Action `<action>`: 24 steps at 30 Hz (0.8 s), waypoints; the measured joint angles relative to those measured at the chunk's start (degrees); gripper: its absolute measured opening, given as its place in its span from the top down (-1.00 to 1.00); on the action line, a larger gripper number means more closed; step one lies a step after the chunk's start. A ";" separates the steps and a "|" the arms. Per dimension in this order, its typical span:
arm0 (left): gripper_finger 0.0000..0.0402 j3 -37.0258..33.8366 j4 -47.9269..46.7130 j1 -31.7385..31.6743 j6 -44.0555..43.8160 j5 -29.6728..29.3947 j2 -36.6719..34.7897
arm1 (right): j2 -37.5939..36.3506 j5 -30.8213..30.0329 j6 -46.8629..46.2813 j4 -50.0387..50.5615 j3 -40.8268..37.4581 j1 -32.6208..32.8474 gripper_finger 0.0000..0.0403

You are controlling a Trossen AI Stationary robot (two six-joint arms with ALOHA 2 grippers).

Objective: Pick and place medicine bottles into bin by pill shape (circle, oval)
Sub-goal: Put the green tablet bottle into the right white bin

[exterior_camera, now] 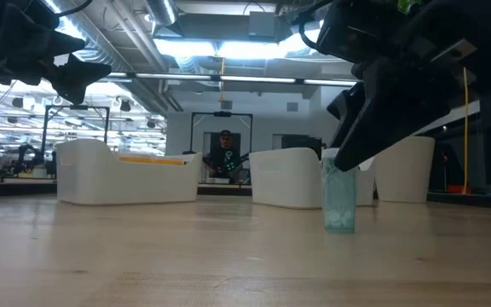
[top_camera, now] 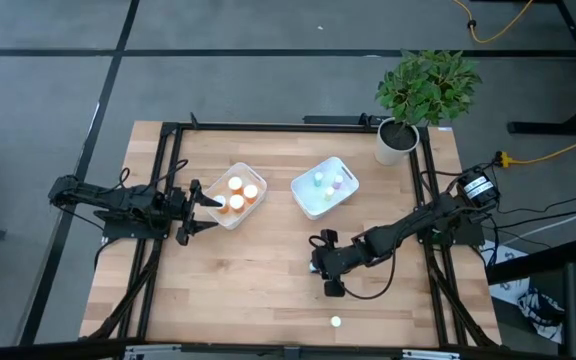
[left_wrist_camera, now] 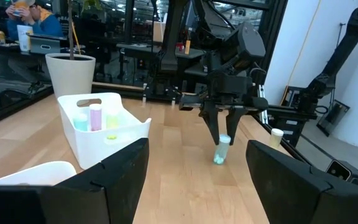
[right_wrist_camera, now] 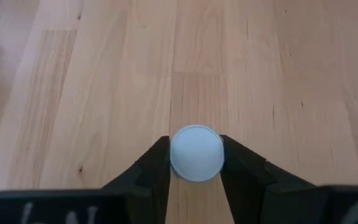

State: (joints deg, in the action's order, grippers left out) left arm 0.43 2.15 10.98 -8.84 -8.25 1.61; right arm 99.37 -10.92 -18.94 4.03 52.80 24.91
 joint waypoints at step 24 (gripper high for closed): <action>-0.31 0.00 0.00 0.01 -0.02 0.00 -0.02 | -0.07 -36.96 -4.03 41.60 35.88 -3.71 0.42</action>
State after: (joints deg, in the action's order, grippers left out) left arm 0.43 2.15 10.99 -8.86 -8.25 1.59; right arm 99.31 -47.88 -22.97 45.63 88.67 21.20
